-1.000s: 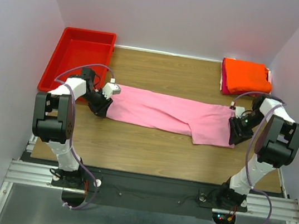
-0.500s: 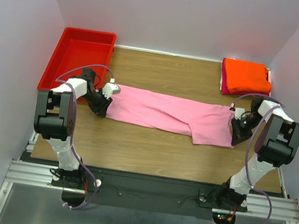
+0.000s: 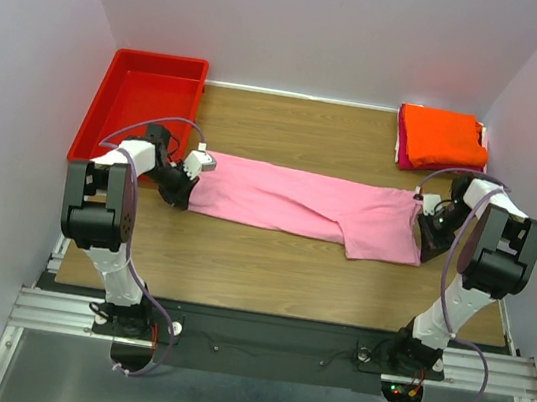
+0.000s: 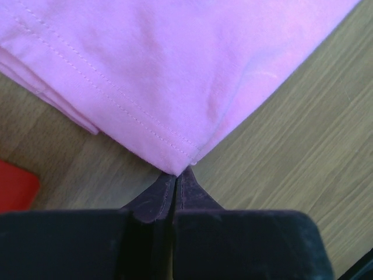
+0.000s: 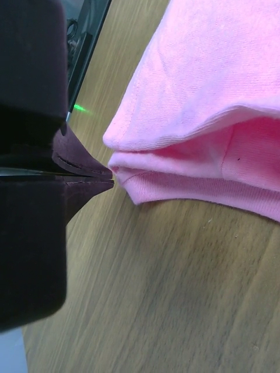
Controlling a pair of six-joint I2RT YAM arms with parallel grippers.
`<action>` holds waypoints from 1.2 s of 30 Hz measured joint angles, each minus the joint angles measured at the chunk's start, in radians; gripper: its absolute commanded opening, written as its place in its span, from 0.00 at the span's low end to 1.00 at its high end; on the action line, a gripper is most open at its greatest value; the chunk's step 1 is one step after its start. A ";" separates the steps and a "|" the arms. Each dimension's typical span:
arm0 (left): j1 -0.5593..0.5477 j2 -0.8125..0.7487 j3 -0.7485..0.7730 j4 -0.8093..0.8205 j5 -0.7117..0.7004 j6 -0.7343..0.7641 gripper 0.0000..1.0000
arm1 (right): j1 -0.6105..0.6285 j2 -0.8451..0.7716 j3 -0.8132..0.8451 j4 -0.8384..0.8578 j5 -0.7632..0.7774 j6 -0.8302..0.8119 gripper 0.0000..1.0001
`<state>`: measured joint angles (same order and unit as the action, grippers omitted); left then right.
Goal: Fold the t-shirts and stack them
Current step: Fold the tshirt
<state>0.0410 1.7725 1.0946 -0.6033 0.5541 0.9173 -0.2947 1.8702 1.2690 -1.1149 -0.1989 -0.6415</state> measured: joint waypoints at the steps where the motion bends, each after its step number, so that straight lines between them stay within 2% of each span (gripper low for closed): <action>1: 0.000 -0.001 0.000 -0.012 0.000 0.011 0.13 | 0.000 0.000 0.000 0.000 0.001 -0.001 0.10; 3: 0.000 -0.001 0.000 -0.033 0.001 0.029 0.24 | 0.000 0.000 0.000 -0.002 0.001 -0.001 0.25; 6: 0.000 -0.002 0.001 -0.067 0.003 0.051 0.32 | 0.000 0.000 0.000 -0.007 -0.010 -0.005 0.27; 12: 0.000 -0.005 0.001 -0.105 0.005 0.071 0.34 | -0.027 -0.004 0.015 -0.018 -0.031 -0.008 0.25; 23: 0.000 -0.005 0.006 -0.121 0.005 0.073 0.36 | -0.044 -0.004 0.046 -0.037 -0.124 -0.005 0.30; 36: 0.000 0.000 0.006 -0.104 0.013 0.037 0.36 | -0.044 0.043 0.022 -0.003 -0.138 0.011 0.29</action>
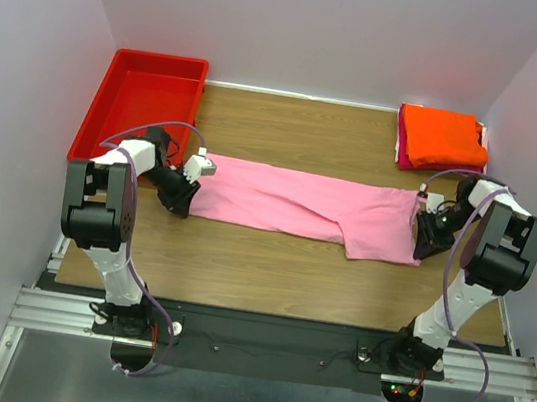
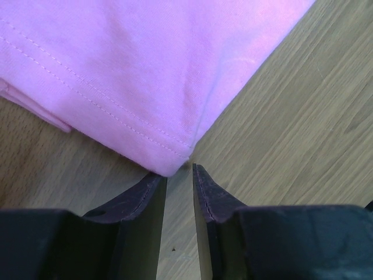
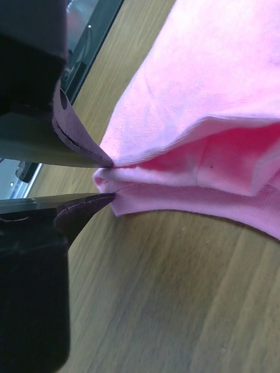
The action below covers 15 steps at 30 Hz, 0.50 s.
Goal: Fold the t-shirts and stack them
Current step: Fold the tshirt
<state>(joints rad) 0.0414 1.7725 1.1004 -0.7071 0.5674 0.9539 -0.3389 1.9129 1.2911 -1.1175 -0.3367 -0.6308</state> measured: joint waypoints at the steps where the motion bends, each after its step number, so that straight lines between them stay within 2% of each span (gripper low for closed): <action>1: 0.000 0.001 0.000 0.001 0.001 -0.003 0.36 | 0.000 0.002 0.000 0.001 -0.001 0.000 0.28; 3: 0.000 0.003 0.000 0.005 0.005 -0.014 0.36 | 0.000 0.006 -0.006 0.008 -0.005 0.001 0.26; 6: 0.005 0.010 0.002 0.012 0.018 -0.037 0.35 | 0.000 0.006 -0.021 0.009 -0.011 0.001 0.03; 7: 0.006 0.013 0.005 0.013 0.025 -0.045 0.32 | 0.000 0.006 -0.026 0.010 -0.012 0.002 0.01; 11: 0.009 0.023 0.007 0.027 0.040 -0.060 0.11 | 0.000 0.005 -0.031 0.008 -0.011 0.003 0.01; 12: 0.008 0.026 0.007 0.031 0.043 -0.060 0.02 | 0.000 0.005 -0.031 0.007 -0.011 0.003 0.01; 15: 0.009 0.025 0.007 0.026 0.045 -0.053 0.00 | 0.000 0.003 -0.031 0.008 0.000 0.002 0.00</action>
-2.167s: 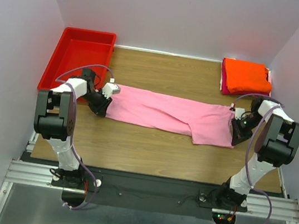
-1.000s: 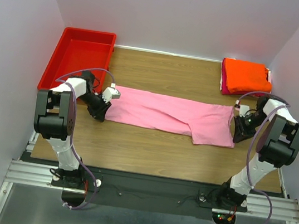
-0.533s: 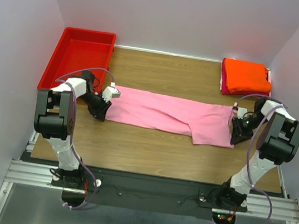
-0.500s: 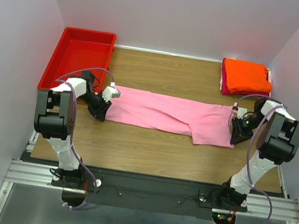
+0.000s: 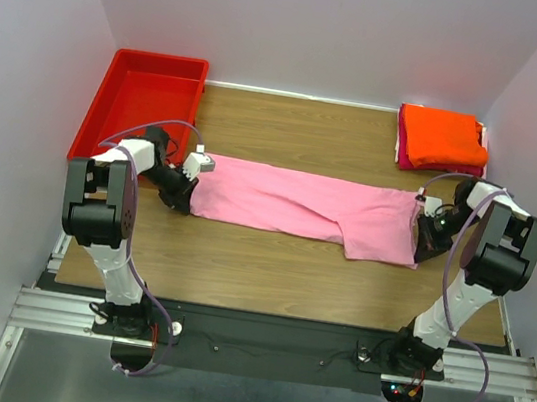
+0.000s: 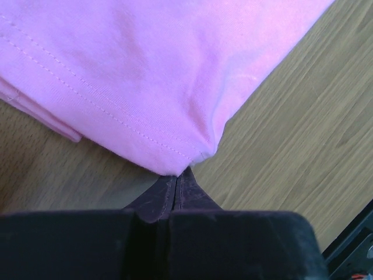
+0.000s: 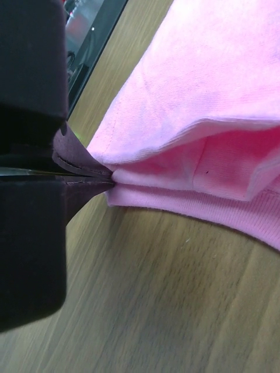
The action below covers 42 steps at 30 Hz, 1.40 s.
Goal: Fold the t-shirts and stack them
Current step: Fold the tshirt
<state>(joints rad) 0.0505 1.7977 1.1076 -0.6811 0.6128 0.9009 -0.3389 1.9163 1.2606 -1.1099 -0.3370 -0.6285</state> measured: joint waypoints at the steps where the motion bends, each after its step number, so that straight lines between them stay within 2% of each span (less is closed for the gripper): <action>1: 0.004 0.000 0.000 -0.003 0.001 0.008 0.00 | 0.000 -0.001 0.000 0.000 0.008 -0.002 0.01; 13: 0.052 -0.039 -0.002 -0.079 -0.048 0.114 0.00 | 0.000 -0.025 0.000 -0.001 0.095 -0.050 0.01; 14: 0.051 -0.043 -0.002 -0.083 -0.049 0.120 0.03 | 0.000 -0.025 0.000 -0.002 0.097 -0.055 0.01; 15: 0.051 -0.048 -0.002 -0.090 -0.049 0.127 0.12 | 0.000 -0.025 0.000 -0.004 0.098 -0.060 0.01; 17: 0.051 -0.050 -0.002 -0.103 -0.049 0.144 0.30 | 0.000 -0.025 0.000 -0.013 0.095 -0.075 0.20; 18: 0.051 -0.050 -0.002 -0.113 -0.048 0.155 0.33 | 0.000 -0.025 0.001 -0.021 0.091 -0.080 0.28; 19: 0.051 -0.051 -0.002 -0.126 -0.048 0.165 0.36 | 0.000 -0.025 0.003 -0.034 0.083 -0.093 0.41; 22: 0.052 -0.063 0.000 -0.163 -0.041 0.196 0.39 | -0.002 -0.029 0.023 -0.084 0.076 -0.114 0.47; 28: 0.032 -0.121 0.058 -0.219 -0.004 0.237 0.43 | -0.003 -0.105 0.110 -0.165 0.067 -0.140 0.46; 31: -0.039 -0.183 0.070 -0.193 0.019 0.221 0.43 | -0.008 -0.144 0.129 -0.179 0.043 -0.146 0.43; 34: -0.180 -0.232 0.068 -0.124 0.043 0.167 0.43 | -0.009 -0.161 0.121 -0.199 0.007 -0.145 0.39; 39: -0.446 -0.240 0.037 0.093 0.097 -0.015 0.41 | -0.009 -0.126 0.048 -0.203 -0.052 -0.124 0.35; 41: -0.562 -0.213 0.031 0.220 0.111 -0.134 0.42 | -0.009 -0.113 0.016 -0.193 -0.056 -0.105 0.35; 42: -0.581 -0.207 0.031 0.241 0.114 -0.159 0.42 | -0.009 -0.109 0.003 -0.192 -0.056 -0.096 0.35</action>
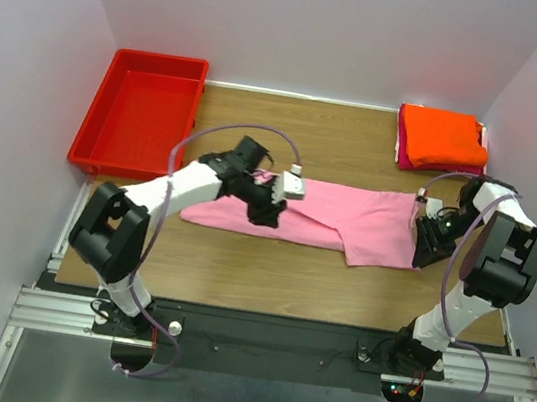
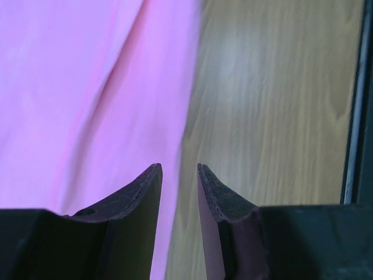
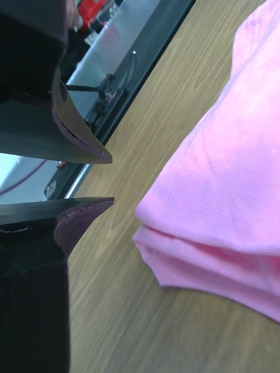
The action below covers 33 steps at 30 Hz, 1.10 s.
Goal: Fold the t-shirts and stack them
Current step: Fold the tshirt
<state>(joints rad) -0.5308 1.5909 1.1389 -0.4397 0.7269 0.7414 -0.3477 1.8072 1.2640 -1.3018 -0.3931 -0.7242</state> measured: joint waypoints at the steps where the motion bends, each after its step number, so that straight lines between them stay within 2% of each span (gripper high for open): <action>1: -0.068 0.031 0.002 0.071 0.006 -0.048 0.42 | 0.000 0.002 -0.008 0.001 0.001 0.006 0.36; 7: -0.296 0.255 0.068 0.303 -0.008 -0.288 0.42 | 0.000 0.021 -0.024 0.034 0.003 0.044 0.36; 10: -0.367 0.344 0.101 0.367 -0.024 -0.377 0.42 | 0.000 0.021 -0.045 0.060 0.014 0.053 0.36; 14: -0.428 0.401 0.122 0.465 -0.021 -0.519 0.46 | 0.000 0.025 -0.077 0.090 0.035 0.071 0.42; 16: -0.452 0.418 0.132 0.524 -0.020 -0.598 0.46 | 0.000 0.029 -0.084 0.103 0.040 0.078 0.45; 23: -0.484 0.457 0.134 0.722 -0.040 -0.862 0.46 | -0.013 0.030 -0.085 0.127 0.040 0.092 0.44; 33: -0.482 0.508 0.134 0.767 -0.145 -1.013 0.46 | -0.014 0.035 -0.085 0.153 0.003 0.114 0.41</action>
<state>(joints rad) -1.0130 2.0991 1.2732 0.3275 0.5819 -0.2714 -0.3618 1.8423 1.1786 -1.1492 -0.3901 -0.6102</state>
